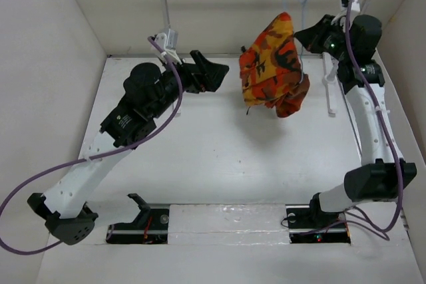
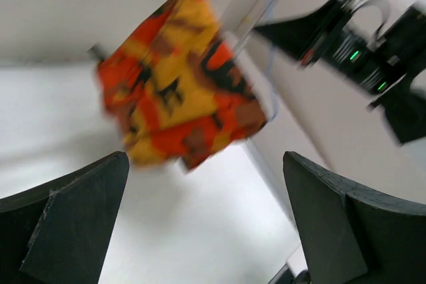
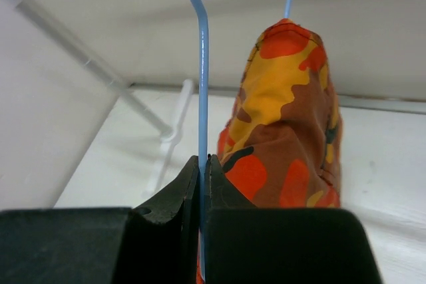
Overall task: Place the trousers on the hanger
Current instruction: Place the hanger at the clothesline, then reset both arms
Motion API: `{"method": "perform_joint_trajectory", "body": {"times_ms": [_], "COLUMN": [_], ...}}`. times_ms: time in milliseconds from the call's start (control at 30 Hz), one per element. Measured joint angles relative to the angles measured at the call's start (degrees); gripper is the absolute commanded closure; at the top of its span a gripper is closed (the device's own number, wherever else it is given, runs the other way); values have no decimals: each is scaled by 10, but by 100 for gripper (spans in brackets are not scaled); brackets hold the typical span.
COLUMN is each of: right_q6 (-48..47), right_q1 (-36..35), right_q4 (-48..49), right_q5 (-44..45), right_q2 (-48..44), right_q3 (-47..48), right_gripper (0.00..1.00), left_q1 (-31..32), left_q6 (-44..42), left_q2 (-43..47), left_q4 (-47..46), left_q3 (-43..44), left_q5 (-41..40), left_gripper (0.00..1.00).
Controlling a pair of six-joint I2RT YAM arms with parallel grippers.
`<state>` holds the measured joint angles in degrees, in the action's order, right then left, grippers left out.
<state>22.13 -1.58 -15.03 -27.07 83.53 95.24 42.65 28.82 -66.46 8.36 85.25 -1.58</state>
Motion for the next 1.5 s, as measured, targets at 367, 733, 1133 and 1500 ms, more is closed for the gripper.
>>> {"method": "perform_joint_trajectory", "body": {"times_ms": [367,733,1133,1500], "right_q6": [2,12,-19,-57], "right_q1": [138,189,212,268], "right_q4": [-26,-30,-23,-44], "right_q5": [-16,-45,-52,-32], "right_q2": [133,231,181,-52], "right_q3": [123,184,168,57], "right_gripper": [100,100,13,18], "left_q1": [0,0,0,0], "left_q6": [23,39,53,42], "left_q2": [60,73,70,21], "left_q4": [64,74,97,120], "left_q3": [-203,-226,-213,-103], "left_q5": [-27,-38,-70,-79], "left_gripper": [1,1,1,1]}}
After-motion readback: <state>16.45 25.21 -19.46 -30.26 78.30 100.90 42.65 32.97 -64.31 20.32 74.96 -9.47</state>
